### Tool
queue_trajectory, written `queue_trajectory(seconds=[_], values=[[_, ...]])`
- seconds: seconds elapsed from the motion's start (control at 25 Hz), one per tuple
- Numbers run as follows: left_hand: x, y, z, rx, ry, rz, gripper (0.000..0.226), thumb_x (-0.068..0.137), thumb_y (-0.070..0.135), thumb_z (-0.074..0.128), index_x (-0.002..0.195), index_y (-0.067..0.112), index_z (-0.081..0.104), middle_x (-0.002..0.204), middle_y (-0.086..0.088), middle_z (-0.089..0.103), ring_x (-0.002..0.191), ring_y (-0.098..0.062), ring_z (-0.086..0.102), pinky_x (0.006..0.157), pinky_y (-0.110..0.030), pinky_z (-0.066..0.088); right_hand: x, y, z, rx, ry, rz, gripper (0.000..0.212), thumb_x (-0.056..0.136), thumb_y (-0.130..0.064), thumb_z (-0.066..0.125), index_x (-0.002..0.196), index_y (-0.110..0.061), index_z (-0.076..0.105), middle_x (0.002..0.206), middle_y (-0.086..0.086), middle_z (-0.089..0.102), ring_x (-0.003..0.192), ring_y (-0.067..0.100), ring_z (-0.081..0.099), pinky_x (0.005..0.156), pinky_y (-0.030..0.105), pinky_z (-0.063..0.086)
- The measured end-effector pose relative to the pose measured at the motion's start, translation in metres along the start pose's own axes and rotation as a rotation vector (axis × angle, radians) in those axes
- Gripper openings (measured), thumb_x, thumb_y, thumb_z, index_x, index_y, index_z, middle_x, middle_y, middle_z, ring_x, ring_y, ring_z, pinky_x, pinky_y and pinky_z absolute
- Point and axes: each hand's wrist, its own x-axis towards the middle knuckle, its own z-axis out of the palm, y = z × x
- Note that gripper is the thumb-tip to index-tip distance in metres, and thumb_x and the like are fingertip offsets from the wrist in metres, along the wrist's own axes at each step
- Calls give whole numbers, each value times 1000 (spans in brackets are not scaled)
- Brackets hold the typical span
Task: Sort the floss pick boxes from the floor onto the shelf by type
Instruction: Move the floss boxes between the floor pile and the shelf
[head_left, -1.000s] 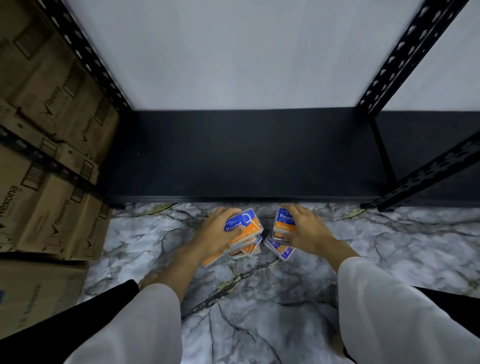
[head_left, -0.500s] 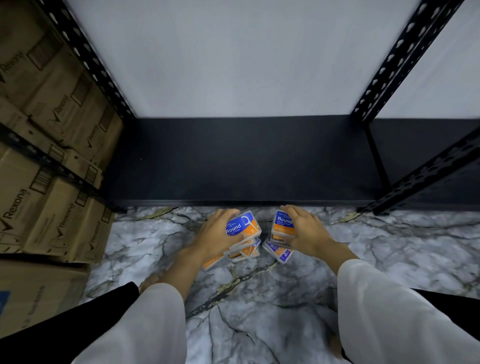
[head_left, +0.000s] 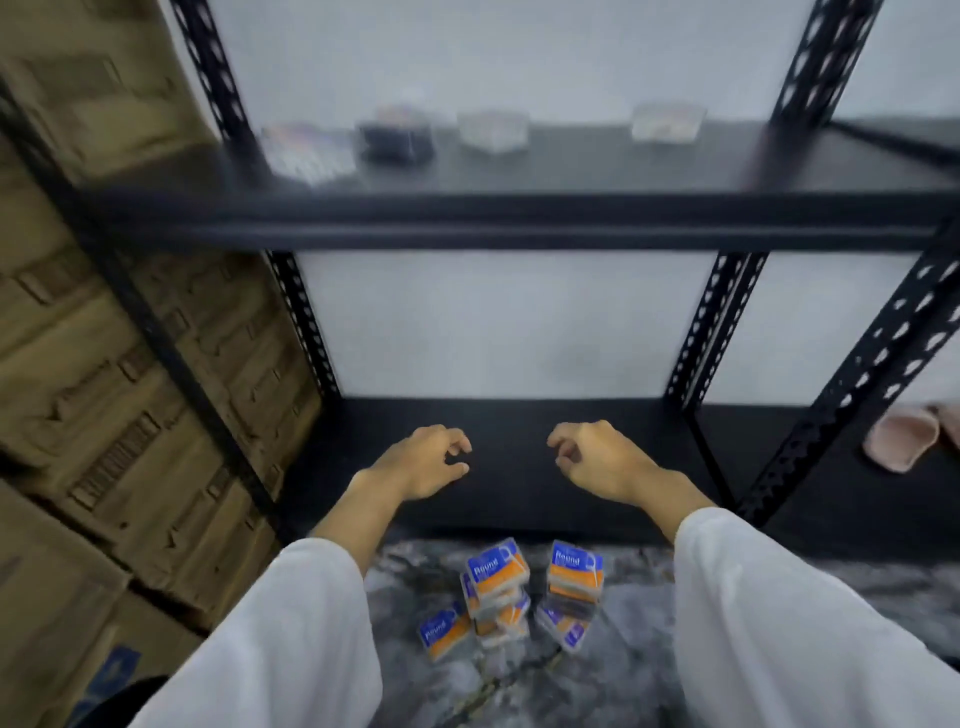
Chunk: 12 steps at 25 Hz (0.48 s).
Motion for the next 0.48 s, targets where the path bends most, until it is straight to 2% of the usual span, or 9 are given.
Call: queue_trajectory(seconds=[0.24, 0.36, 0.48], values=[[-50, 50, -171, 126, 233, 27, 29, 94, 30, 55, 121, 22, 57, 120, 3, 58, 101, -15, 56, 94, -35, 46, -12, -130, -135, -34, 216, -214, 24, 89, -21, 53, 113, -20, 61, 102, 2, 66, 93, 21, 62, 89, 36, 50], [-71, 62, -235, 113, 379, 54, 27, 93, 29, 57, 119, 22, 59, 118, 2, 62, 103, -16, 59, 94, -36, 48, -7, -183, -176, -35, 295, -334, 20, 89, -20, 55, 106, -18, 63, 94, -1, 70, 87, 19, 63, 85, 38, 53], [-77, 59, -277, 102, 489, 45, 26, 91, 29, 58, 117, 24, 59, 118, 1, 62, 103, -17, 60, 95, -39, 48, 12, -217, -197, -47, 321, -388, 19, 89, -23, 55, 107, -21, 61, 96, -3, 69, 89, 19, 63, 84, 35, 52]])
